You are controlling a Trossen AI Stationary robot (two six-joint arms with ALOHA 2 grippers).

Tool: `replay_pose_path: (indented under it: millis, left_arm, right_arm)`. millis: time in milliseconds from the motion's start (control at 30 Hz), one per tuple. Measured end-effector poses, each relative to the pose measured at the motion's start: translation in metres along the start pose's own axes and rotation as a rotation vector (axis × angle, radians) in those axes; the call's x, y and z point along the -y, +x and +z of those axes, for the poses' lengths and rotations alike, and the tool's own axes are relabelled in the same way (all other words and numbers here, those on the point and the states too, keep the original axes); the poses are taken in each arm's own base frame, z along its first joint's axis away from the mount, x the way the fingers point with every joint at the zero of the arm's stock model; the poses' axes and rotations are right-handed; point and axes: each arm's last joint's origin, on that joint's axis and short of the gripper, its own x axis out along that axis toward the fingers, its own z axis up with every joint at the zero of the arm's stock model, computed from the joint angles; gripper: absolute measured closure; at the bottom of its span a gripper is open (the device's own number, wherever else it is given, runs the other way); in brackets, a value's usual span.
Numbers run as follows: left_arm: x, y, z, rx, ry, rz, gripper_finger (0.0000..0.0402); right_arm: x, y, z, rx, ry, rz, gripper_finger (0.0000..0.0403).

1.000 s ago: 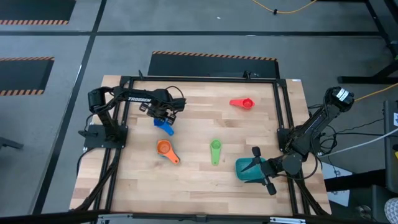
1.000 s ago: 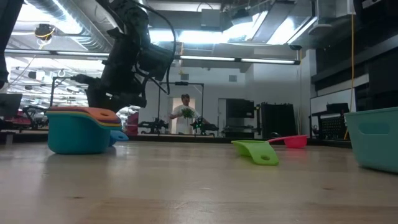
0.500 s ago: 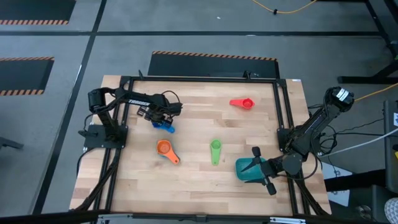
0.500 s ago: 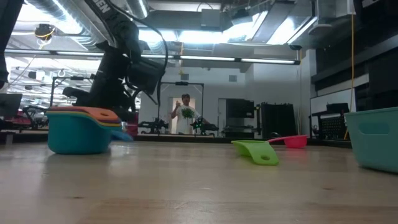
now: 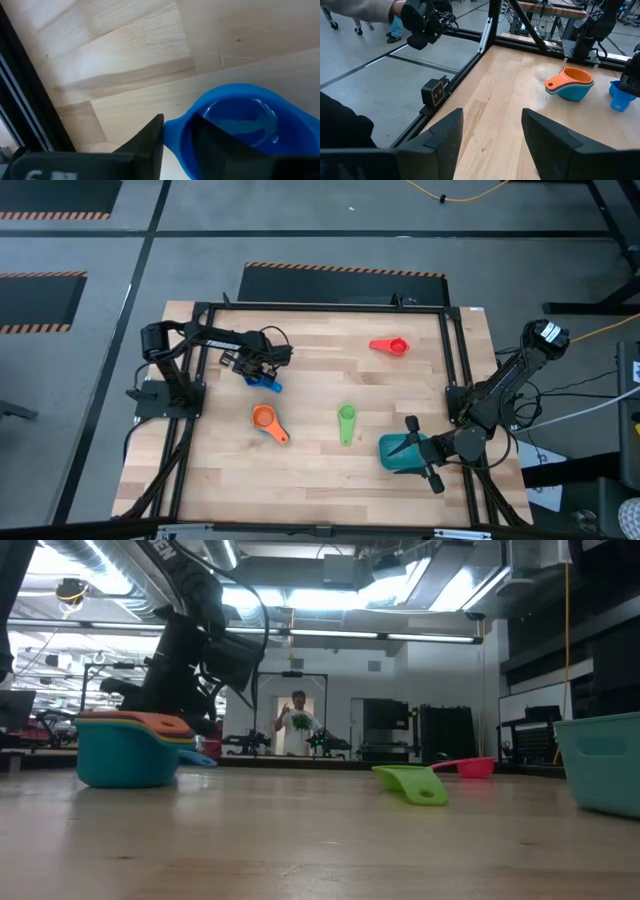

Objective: Nest measuring cups in basket
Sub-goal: Stack the blue measuring nest cup into the orange measuring nest cup

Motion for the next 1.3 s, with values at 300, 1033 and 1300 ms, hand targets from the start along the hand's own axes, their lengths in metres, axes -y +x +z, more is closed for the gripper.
replay_pose_path:
  millis: [300,1033,1300]
  left_arm:
    - [0.001,-0.004,0.001,0.004,0.001,-0.006,0.0349]
    - [0.038,-0.096,0.018,0.267,0.157,-0.232,0.0364]
    - [0.057,-0.151,-0.007,0.332,0.264,-0.402,0.0363]
  right_arm:
    - [0.0,0.0,0.0,0.0,0.0,0.0,0.0195]
    - [0.0,0.0,0.0,-0.003,0.005,-0.001,0.0195]
    - [0.0,0.0,0.0,-0.003,0.005,-0.001,0.0195]
